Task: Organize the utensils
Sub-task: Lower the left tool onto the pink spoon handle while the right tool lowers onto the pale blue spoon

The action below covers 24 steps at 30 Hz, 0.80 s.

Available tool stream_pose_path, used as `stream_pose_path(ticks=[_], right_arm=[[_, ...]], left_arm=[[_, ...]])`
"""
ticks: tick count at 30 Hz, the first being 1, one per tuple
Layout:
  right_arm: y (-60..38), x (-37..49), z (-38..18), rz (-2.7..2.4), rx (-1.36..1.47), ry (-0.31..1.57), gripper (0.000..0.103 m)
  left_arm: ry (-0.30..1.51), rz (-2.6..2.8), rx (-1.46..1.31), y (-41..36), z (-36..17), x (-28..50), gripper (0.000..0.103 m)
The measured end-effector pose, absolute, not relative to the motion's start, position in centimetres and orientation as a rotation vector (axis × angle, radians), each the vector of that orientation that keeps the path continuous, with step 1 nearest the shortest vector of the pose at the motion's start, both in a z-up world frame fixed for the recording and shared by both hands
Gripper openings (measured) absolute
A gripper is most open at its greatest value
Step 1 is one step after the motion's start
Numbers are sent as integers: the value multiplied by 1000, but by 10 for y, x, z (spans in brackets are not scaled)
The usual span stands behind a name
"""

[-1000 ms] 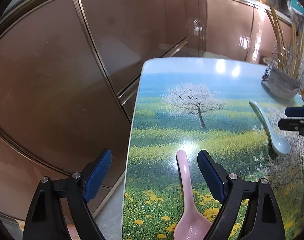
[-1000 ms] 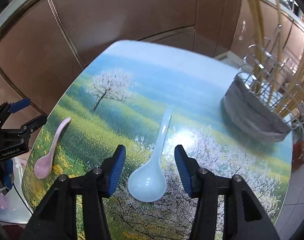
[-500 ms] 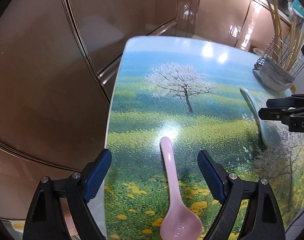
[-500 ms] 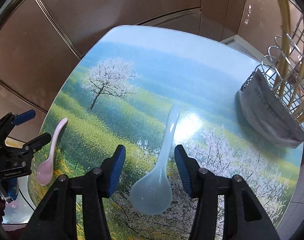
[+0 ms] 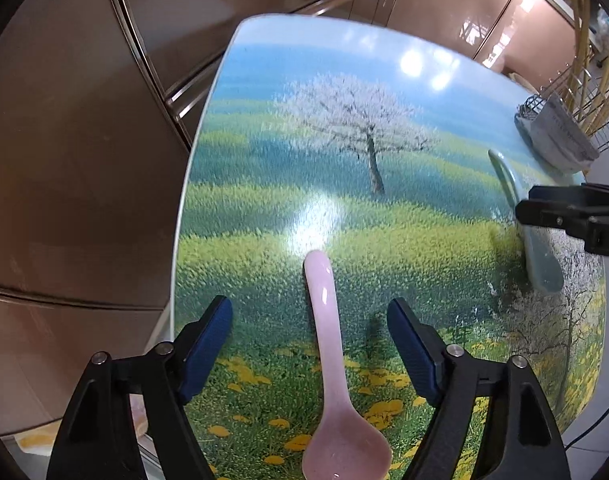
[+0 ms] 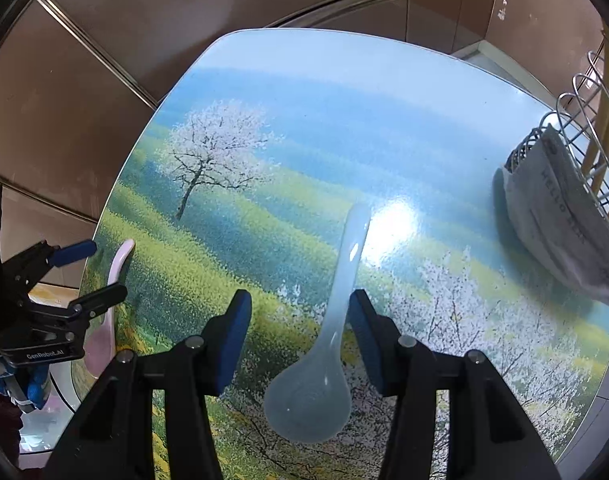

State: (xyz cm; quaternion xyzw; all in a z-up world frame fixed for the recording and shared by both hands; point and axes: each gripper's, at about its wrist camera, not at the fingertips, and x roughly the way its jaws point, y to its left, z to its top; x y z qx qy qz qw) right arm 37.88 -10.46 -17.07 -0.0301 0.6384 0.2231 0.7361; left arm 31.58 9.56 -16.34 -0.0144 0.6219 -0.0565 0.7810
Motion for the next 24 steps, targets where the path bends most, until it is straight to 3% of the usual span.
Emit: stream_pose_path(ticks=[11,14,19,24], right_arm=[[-99,397,-186,465,-91,1483,48],[-97,399,-188,461,-101,1486,48],[-92,401,-188,456,-128,1477,47],[-89,403,-187,442,-139,1472,36]], left_arm=[[1387,-139,-44,93,-168,323,65],[1388,-140,-26,90,-168,326,59],[1389,-159,-23,82,-165,329,40],[1387,-145,-41,81,-161,326,36]])
